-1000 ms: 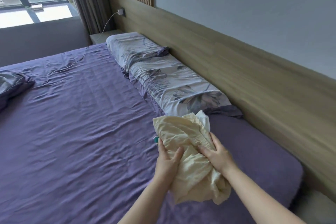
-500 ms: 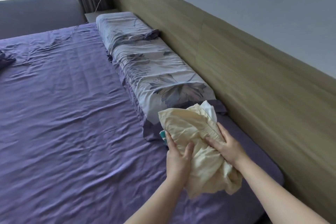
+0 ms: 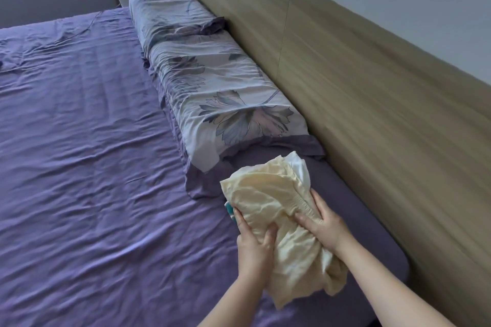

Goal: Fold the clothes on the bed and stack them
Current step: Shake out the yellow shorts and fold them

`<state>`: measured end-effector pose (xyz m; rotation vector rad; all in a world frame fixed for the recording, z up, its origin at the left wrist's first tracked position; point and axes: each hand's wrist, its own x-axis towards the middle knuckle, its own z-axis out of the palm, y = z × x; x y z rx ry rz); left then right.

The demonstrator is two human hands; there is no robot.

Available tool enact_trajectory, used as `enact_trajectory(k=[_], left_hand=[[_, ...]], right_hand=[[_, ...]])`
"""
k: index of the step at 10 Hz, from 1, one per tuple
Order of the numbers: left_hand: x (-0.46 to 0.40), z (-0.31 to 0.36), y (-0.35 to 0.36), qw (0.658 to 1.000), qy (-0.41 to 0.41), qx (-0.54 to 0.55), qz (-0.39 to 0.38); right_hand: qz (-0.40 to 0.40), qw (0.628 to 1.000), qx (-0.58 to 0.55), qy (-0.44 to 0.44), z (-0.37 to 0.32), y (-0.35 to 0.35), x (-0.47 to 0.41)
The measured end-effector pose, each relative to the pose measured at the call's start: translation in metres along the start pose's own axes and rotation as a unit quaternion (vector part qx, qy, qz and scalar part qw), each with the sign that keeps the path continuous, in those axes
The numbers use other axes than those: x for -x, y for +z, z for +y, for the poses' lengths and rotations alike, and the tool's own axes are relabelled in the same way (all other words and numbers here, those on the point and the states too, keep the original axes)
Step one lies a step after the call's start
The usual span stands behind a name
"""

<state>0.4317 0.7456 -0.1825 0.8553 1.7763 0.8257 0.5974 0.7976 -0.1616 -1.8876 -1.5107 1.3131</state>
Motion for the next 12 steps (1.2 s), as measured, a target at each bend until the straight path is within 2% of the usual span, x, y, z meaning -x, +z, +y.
enact_trajectory(k=[1, 2, 3, 4, 5, 6, 9, 11, 12], left_hand=[[0.003, 0.000, 0.004, 0.999, -0.026, -0.038, 0.003], [0.012, 0.006, 0.004, 0.979, -0.014, -0.190, 0.076], [0.018, 0.015, -0.005, 0.906, 0.229, -0.315, 0.163], [0.006, 0.017, -0.011, 0.788, 0.438, -0.417, 0.117], [-0.007, 0.017, -0.016, 0.776, 0.371, -0.510, 0.008], [-0.026, 0.004, -0.018, 0.782, 0.314, -0.535, -0.055], [-0.048, -0.007, -0.011, 0.764, 0.282, -0.572, -0.100], [-0.031, 0.027, -0.026, 0.738, 0.222, -0.617, -0.158], [-0.011, 0.057, -0.051, 0.730, 0.226, -0.631, -0.138]], right_hand=[[0.000, 1.000, 0.026, 0.003, 0.010, 0.004, -0.002], [0.033, 0.992, 0.125, -0.011, 0.015, 0.006, 0.002], [0.124, 0.936, 0.294, -0.145, 0.008, 0.007, 0.011], [0.123, 0.886, 0.335, -0.297, 0.000, 0.011, 0.011], [0.028, 0.910, 0.340, -0.236, 0.009, 0.016, 0.008], [-0.022, 0.919, 0.353, -0.174, 0.029, 0.015, 0.004], [-0.077, 0.905, 0.402, -0.120, 0.036, 0.019, -0.011], [-0.088, 0.910, 0.403, -0.049, -0.004, 0.019, 0.008], [-0.054, 0.917, 0.390, -0.068, -0.043, 0.014, 0.034]])
